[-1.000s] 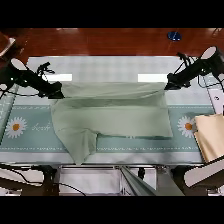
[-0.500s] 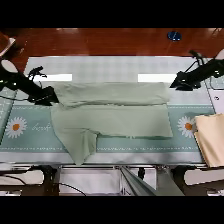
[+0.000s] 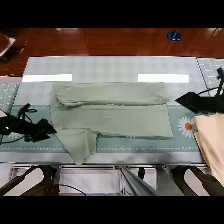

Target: Fold the shirts.

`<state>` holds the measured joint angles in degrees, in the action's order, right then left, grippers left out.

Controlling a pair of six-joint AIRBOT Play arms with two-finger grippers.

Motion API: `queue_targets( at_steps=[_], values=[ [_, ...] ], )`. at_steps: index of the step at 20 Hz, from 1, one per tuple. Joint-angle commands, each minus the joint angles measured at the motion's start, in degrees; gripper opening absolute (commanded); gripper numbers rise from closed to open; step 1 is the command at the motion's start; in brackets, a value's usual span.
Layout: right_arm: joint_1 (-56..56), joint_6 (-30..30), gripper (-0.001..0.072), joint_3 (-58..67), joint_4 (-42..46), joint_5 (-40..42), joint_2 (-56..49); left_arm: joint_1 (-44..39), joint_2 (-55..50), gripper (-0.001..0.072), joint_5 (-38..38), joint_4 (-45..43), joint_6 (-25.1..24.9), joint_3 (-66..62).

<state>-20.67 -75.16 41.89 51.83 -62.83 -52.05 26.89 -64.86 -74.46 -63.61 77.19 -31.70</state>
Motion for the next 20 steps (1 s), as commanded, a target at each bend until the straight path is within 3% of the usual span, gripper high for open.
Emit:
queue_targets(
  at_steps=[1,3,6,7,8,9,11,13,17,20],
  values=[
    [-0.2,2.2,0.0401,-10.3,-7.1,1.8,4.8,0.2,1.6,0.0508,4.7,8.6,-3.1,8.8],
    [-0.2,2.2,0.0401,-11.6,-7.2,2.2,4.8,-1.6,1.6,0.0507,8.3,15.4,-5.7,11.1],
    [-0.3,2.1,0.0401,-11.6,-8.4,3.8,4.8,-7.2,1.5,0.0501,14.7,17.8,-5.9,12.6],
    [-1.3,1.2,0.0401,-11.5,-6.5,5.0,4.8,-9.5,1.4,0.0357,14.9,17.8,-6.3,12.5],
    [-3.4,-0.6,0.0401,-11.4,-3.1,5.2,4.8,-11.0,1.4,0.0051,14.5,17.8,-6.8,12.3],
    [-6.6,-2.6,0.0401,-11.4,2.0,3.9,4.7,-11.6,1.5,0.0017,13.8,17.8,-7.5,12.3],
    [-11.3,-8.4,0.0401,-11.8,14.4,-3.4,4.7,-11.6,1.5,0.0017,12.6,17.6,-7.6,12.3],
    [-11.3,-10.5,0.0401,-14.2,16.7,-10.4,4.7,-11.6,1.5,0.0017,12.5,17.6,-7.6,12.3],
    [-7.7,-10.3,0.0401,-18.4,15.9,-10.6,4.7,-11.6,1.5,0.0017,12.3,17.6,-7.6,12.3],
    [-7.7,-10.4,0.0401,-18.3,14.8,-5.0,4.2,-11.6,1.5,0.0017,12.3,17.6,-7.8,12.3]
  ],
)
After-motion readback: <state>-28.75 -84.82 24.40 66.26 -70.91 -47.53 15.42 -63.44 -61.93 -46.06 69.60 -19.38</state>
